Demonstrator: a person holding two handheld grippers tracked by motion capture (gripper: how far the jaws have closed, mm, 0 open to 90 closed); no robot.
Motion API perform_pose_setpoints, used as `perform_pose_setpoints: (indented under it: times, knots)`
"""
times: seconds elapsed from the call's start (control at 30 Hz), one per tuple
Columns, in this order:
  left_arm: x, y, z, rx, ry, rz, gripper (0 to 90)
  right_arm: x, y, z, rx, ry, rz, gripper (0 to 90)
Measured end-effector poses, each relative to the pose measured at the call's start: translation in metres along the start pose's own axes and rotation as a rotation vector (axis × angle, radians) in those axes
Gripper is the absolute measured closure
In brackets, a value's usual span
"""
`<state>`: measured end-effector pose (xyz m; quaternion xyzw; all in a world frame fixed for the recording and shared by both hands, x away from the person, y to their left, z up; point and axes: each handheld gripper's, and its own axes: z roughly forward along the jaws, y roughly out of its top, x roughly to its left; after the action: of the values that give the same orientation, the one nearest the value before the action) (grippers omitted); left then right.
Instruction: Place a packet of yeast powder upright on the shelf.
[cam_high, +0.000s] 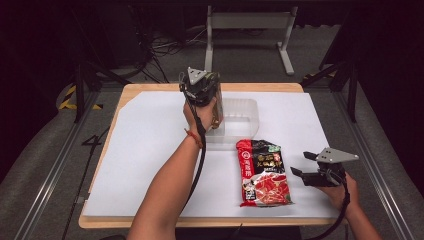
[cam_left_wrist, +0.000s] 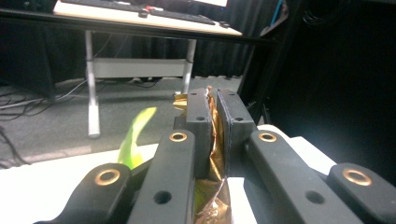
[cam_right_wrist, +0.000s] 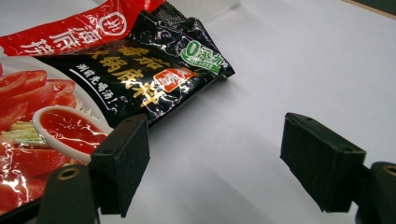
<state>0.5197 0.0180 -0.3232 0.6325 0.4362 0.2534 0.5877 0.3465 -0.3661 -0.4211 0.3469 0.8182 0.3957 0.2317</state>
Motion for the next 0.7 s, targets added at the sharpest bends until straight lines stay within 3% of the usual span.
perform_pose_setpoints:
  times: [0.23, 0.33, 0.6, 0.7]
  knots:
    - [0.003, -0.013, -0.010, 0.007, -0.118, 0.013, 82.3, 0.000, 0.001, 0.001, 0.000, 0.002, 0.000, 24.1]
    - [0.003, -0.019, -0.016, 0.007, -0.153, 0.033, 81.9, 0.001, 0.001, 0.002, 0.003, 0.002, -0.003, 24.0]
    - [0.006, -0.030, -0.028, 0.000, -0.201, 0.035, 81.2, 0.002, 0.001, 0.002, 0.002, 0.002, -0.006, 24.0]
    - [0.005, -0.034, -0.034, -0.010, -0.244, 0.042, 81.0, 0.002, 0.001, 0.002, 0.003, 0.004, -0.007, 24.0]
